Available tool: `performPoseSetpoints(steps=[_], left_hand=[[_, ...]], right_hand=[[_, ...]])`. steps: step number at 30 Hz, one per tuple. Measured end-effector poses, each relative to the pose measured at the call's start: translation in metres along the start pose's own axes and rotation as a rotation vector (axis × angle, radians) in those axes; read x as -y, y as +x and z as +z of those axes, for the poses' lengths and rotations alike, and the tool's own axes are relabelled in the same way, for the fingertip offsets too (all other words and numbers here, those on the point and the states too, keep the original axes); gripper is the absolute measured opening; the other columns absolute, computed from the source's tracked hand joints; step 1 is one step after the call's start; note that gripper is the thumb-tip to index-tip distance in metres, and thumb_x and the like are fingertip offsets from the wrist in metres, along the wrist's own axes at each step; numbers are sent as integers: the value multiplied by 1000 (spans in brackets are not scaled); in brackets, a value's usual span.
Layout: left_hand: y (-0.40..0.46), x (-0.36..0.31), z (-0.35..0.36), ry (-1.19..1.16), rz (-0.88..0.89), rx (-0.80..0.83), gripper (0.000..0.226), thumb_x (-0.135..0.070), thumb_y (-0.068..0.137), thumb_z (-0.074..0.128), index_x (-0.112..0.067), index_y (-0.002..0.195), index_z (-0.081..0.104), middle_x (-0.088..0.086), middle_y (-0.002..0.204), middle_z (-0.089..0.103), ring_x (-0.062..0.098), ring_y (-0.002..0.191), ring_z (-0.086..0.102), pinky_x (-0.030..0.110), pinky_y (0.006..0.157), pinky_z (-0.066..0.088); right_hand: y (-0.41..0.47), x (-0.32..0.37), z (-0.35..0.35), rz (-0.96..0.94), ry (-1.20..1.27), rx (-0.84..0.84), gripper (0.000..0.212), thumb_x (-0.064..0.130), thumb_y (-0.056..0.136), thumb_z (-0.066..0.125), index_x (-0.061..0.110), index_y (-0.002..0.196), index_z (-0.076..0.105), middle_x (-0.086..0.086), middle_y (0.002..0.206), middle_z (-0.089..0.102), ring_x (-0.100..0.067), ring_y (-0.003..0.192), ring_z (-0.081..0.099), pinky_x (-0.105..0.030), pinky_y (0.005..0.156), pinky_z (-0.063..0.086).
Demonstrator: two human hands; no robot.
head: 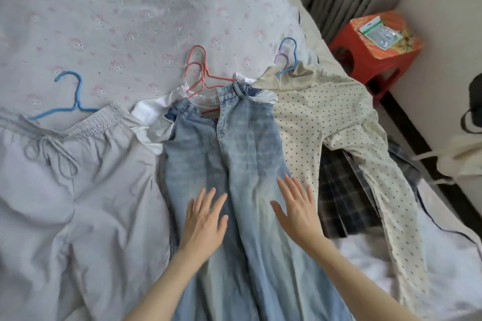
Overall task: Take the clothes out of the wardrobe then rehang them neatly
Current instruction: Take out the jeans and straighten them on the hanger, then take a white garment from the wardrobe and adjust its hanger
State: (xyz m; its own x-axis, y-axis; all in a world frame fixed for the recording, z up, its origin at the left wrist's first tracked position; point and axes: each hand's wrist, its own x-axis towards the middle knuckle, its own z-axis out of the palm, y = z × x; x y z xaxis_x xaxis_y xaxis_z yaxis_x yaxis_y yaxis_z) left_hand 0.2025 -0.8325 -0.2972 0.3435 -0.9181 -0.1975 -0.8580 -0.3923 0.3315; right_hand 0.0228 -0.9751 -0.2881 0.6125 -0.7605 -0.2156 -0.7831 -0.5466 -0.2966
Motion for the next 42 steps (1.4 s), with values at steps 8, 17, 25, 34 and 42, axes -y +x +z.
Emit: performPoseSetpoints(steps=[8, 17, 25, 34, 42], left_hand=[[-92, -59, 0, -173, 224, -71, 46, -37, 89, 39, -20, 132, 41, 13, 133, 52, 28, 128, 37, 38, 103, 28], [-160, -142, 6, -127, 638, 85, 49, -42, 93, 31, -16, 129, 52, 11, 132, 53, 23, 129, 33, 42, 106, 34], [-211, -255, 28, 19, 1074, 216, 49, -42, 93, 29, -16, 125, 57, 11, 128, 57, 29, 126, 43, 43, 105, 32], [-341, -413, 66, -8, 1417, 302, 46, -36, 84, 39, -12, 116, 63, 15, 118, 63, 36, 113, 57, 53, 90, 47], [-490, -521, 108, -4, 1767, 374, 47, -36, 88, 36, -13, 121, 60, 15, 127, 57, 38, 120, 51, 53, 93, 43]], right_hand=[[-157, -18, -18, 214, 24, -126, 62, 53, 96, 19, 12, 131, 50, -12, 133, 53, -34, 125, 48, -58, 98, 35], [-362, -25, -21, 695, 99, -326, 62, 52, 94, 24, 10, 132, 50, -12, 136, 50, -32, 127, 45, -57, 101, 33], [-513, -20, -2, 1165, 146, -441, 69, 54, 96, 13, 10, 126, 56, -14, 128, 57, -33, 119, 53, -57, 97, 33], [-683, -45, 6, 1552, 157, -687, 61, 44, 83, 34, 6, 124, 58, -17, 128, 57, -36, 120, 52, -61, 97, 33], [-837, -52, 7, 1840, 114, -816, 58, 43, 82, 37, 7, 122, 59, -16, 124, 59, -35, 114, 57, -63, 90, 39]])
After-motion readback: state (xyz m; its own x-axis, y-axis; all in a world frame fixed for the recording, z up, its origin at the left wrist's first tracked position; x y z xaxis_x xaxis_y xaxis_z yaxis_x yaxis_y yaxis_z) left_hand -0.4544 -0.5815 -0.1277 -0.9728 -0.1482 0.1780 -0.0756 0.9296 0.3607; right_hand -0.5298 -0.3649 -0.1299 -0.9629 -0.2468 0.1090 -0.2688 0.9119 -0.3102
